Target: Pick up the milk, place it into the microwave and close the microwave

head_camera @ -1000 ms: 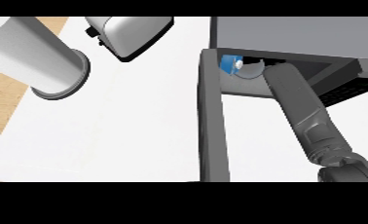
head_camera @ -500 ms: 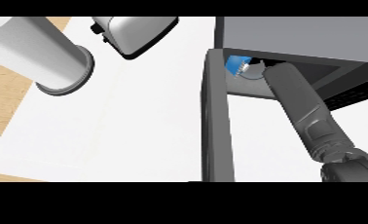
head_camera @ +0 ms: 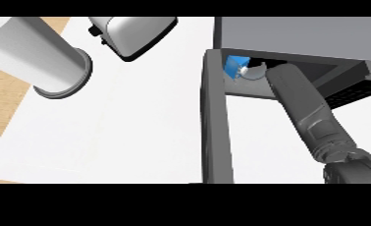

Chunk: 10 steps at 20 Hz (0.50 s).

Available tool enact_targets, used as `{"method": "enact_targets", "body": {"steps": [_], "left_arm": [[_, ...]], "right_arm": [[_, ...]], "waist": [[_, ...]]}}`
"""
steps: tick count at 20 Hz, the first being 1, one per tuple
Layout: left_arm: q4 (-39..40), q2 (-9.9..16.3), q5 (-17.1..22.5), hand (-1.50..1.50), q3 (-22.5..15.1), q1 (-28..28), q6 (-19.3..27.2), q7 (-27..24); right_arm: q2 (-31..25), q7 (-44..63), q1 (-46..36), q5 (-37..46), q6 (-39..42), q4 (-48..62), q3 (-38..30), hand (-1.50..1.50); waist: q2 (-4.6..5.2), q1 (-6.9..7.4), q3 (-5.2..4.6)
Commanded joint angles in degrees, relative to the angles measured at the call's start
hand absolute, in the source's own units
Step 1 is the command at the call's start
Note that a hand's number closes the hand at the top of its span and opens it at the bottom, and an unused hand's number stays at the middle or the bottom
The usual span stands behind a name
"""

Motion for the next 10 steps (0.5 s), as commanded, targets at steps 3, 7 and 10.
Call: {"method": "enact_targets", "body": {"steps": [3,7,10], "left_arm": [[-0.5,-0.9,-1.7,-1.50,-2.8,-1.1,-0.4,0.8],[0.1,-3.1,-6.7,-1.50,-7.6,-1.8,0.9,1.9],[-3.6,-3.8,-8.6,-1.50,-9.5,-2.5,2.6,4.2]], "right_arm": [[0.7,-5.7,1.7,-3.2,6.3,-0.1,-2.7,-1.50],[2.0,-8.8,4.6,-4.9,8.6,0.3,-4.0,-1.50],[0.7,-10.3,4.7,-5.4,14.9,0.0,-3.9,-1.50]], "waist": [[-0.92,-1.64,-0.05],[-1.32,-2.48,-0.09],[-1.78,-3.54,-0.12]]}}
